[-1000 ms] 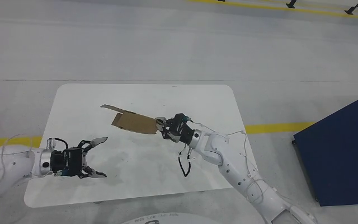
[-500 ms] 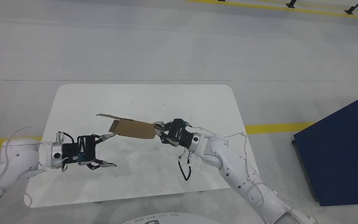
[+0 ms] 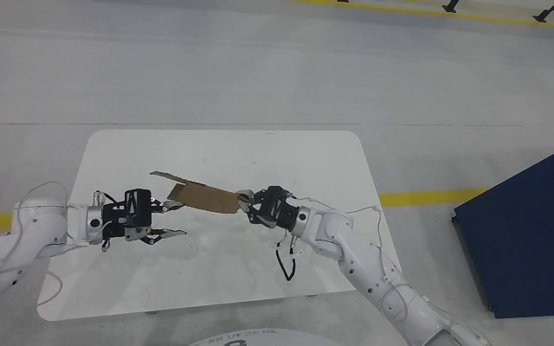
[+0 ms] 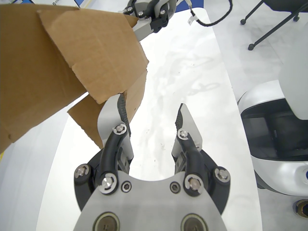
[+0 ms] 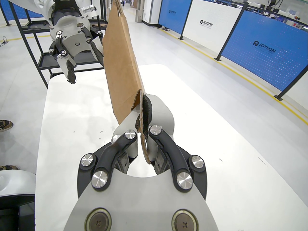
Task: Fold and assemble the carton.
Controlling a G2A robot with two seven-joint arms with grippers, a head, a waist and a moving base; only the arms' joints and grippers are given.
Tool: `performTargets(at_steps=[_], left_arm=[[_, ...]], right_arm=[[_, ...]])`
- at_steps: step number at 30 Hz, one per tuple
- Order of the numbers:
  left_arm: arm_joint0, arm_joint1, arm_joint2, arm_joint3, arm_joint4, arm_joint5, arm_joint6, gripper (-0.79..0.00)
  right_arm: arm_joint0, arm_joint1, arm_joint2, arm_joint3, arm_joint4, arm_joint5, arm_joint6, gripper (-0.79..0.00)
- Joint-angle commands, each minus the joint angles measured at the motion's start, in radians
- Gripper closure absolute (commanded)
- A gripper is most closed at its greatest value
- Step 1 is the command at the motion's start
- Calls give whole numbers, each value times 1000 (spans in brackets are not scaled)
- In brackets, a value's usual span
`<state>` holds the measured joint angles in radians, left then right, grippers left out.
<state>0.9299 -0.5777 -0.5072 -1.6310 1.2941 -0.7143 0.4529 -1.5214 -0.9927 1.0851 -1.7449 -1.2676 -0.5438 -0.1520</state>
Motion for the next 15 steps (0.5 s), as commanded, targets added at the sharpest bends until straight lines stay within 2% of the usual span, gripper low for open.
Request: performTargets(at_steps=[1,7,15], left_arm=[[7,-2,-10,17,-6,-2,13,-416],[19,-9,-37,32,-18,-19,17,-369],[17,-39,-37,6,-12,-39,-81,-363]], right_arm=[[1,-1,1,1,0,0,1,0],[-1,-3,2,0,-5,-4,0,0],[-4,-7,-5,-5,-15,2,8,0]])
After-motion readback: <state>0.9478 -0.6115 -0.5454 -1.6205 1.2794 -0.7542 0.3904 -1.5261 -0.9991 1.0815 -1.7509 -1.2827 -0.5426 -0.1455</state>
